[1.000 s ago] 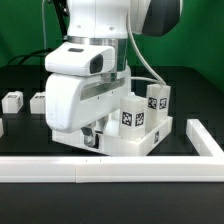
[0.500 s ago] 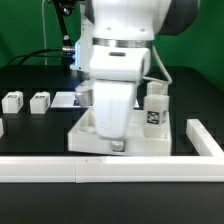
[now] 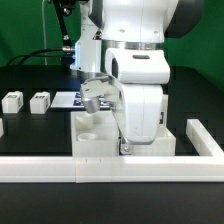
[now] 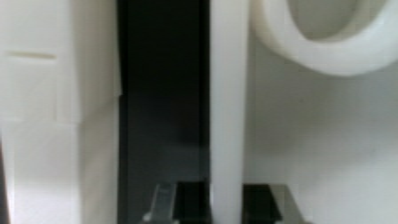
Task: Assemble square table
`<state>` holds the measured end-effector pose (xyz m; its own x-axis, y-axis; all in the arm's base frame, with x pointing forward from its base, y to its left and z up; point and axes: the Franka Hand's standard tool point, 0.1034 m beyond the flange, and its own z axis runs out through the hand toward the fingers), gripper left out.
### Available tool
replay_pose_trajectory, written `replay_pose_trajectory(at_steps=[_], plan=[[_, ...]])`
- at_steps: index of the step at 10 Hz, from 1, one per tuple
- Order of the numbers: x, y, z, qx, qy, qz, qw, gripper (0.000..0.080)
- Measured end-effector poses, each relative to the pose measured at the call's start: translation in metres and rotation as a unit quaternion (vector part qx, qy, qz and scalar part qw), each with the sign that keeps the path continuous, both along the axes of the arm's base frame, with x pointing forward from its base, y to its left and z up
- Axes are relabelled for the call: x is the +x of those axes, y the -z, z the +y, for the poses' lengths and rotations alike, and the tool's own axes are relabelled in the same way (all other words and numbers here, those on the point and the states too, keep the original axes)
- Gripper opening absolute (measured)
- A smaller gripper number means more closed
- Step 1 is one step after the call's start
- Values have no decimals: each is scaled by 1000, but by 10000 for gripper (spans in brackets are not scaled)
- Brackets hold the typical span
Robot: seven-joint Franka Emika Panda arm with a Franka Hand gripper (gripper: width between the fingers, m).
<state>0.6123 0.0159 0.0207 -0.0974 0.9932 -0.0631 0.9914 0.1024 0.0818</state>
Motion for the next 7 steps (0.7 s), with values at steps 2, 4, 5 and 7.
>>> replay_pose_trajectory(at_steps=[2, 4, 5, 7], plan=[[-5, 5, 11, -11, -51, 3, 999, 63], [-1, 3, 49, -18, -104, 28, 994, 63], [3, -1, 59, -27, -136, 46, 989, 60], [-2, 2, 56, -32, -174, 62, 982, 60]])
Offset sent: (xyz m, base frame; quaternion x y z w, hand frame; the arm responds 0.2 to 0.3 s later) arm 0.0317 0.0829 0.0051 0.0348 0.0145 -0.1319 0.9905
